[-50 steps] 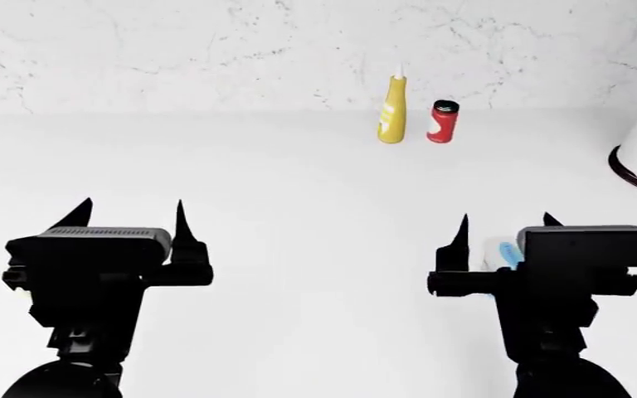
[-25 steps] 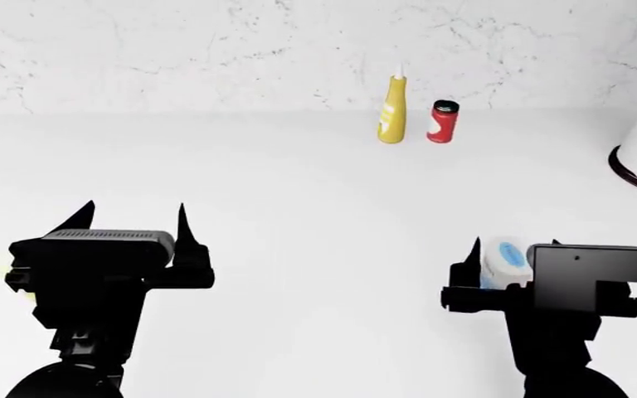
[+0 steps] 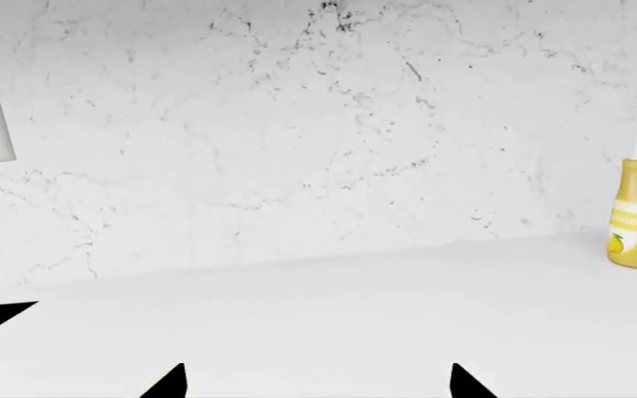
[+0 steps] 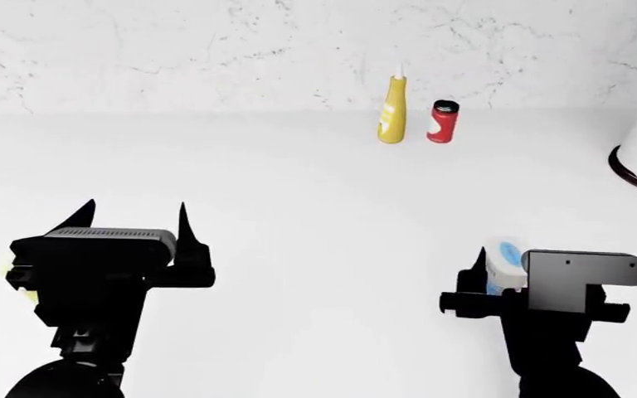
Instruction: Pick the yogurt and yogurt from the counter and place them in the cabinets closest to them.
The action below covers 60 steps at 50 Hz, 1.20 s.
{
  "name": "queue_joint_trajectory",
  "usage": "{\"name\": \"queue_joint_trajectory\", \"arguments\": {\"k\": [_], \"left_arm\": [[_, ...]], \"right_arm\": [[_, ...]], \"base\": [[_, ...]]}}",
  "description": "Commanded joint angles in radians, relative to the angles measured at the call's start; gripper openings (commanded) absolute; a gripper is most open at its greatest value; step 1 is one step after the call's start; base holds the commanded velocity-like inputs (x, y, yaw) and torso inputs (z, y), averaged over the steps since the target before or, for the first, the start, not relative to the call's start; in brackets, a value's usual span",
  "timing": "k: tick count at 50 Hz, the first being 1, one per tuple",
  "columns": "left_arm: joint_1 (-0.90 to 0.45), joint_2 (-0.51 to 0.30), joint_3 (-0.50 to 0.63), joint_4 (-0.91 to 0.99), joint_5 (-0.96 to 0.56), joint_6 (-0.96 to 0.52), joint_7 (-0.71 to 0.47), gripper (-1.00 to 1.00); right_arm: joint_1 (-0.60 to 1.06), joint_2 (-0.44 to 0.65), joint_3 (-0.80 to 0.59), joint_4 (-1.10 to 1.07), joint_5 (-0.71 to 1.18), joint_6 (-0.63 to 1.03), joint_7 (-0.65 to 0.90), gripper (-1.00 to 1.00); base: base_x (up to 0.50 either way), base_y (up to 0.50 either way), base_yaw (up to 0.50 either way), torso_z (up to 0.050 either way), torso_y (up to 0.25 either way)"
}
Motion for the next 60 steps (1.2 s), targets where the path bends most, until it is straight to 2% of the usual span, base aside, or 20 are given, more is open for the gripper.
{"name": "queue_joint_trajectory", "arguments": {"k": [1, 12, 20, 21, 24, 26, 29, 32, 37, 42, 50, 60], "left_arm": [[0.004, -0.004, 0.002, 0.001, -0.003, 0.003, -0.005, 1.00], [0.009, -0.006, 0.008, -0.012, -0.004, 0.020, -0.008, 1.00], [0.001, -0.008, 0.019, -0.024, -0.001, 0.025, -0.011, 1.00], [-0.001, -0.009, 0.022, -0.024, -0.001, 0.025, -0.011, 1.00], [-0.003, -0.010, 0.025, -0.026, 0.000, 0.027, -0.012, 1.00], [-0.006, -0.009, 0.025, -0.026, -0.003, 0.026, -0.012, 1.00], [-0.008, -0.011, 0.025, -0.021, -0.005, 0.023, -0.012, 1.00], [-0.007, -0.013, 0.025, -0.019, -0.006, 0.025, -0.013, 1.00], [-0.004, -0.012, 0.022, -0.020, -0.011, 0.034, -0.012, 1.00], [-0.001, -0.013, 0.019, -0.015, -0.016, 0.035, -0.014, 1.00], [0.005, -0.016, 0.014, -0.003, -0.025, 0.032, -0.015, 1.00], [0.015, -0.018, 0.005, -0.005, -0.035, 0.043, -0.015, 1.00]], "right_arm": [[0.002, 0.012, -0.012, -0.013, -0.004, -0.010, 0.003, -1.00], [0.049, 0.042, -0.044, -0.193, -0.002, 0.112, 0.017, -1.00], [0.165, 0.075, -0.064, -0.439, 0.031, 0.406, 0.023, -1.00], [0.192, 0.097, -0.050, -0.452, 0.100, 0.431, 0.063, -1.00], [0.321, 0.273, 0.098, -0.452, 0.550, 0.467, 0.502, -1.00], [0.423, 0.310, 0.171, -0.438, 0.850, 0.516, 0.802, -1.00], [0.577, 0.417, 0.084, -0.382, 1.300, 0.433, 1.139, -1.00], [0.767, 0.506, -0.059, -0.348, 1.750, 0.320, 1.327, -1.00], [1.109, 0.667, -0.373, -0.321, 1.824, 0.089, 1.334, -1.00], [1.402, 0.667, -0.553, -0.254, 1.892, 0.047, 1.329, -1.00], [1.709, 0.567, -0.619, -0.069, 1.914, 0.156, 1.244, -1.00], [1.899, 0.426, -0.613, 0.203, 1.574, 0.313, 0.873, -1.00]], "base": [[0.00, 0.00, 0.00, 0.000, 0.000], [0.00, 0.00, 0.00, 0.000, 0.000], [0.00, 0.00, 0.00, 0.000, 0.000], [0.00, 0.00, 0.00, 0.000, 0.000], [0.00, 0.00, 0.00, 0.000, 0.000], [0.00, 0.00, 0.00, 0.000, 0.000], [0.00, 0.00, 0.00, 0.000, 0.000], [0.00, 0.00, 0.00, 0.000, 0.000], [0.00, 0.00, 0.00, 0.000, 0.000], [0.00, 0.00, 0.00, 0.000, 0.000], [0.00, 0.00, 0.00, 0.000, 0.000], [0.00, 0.00, 0.00, 0.000, 0.000]]}}
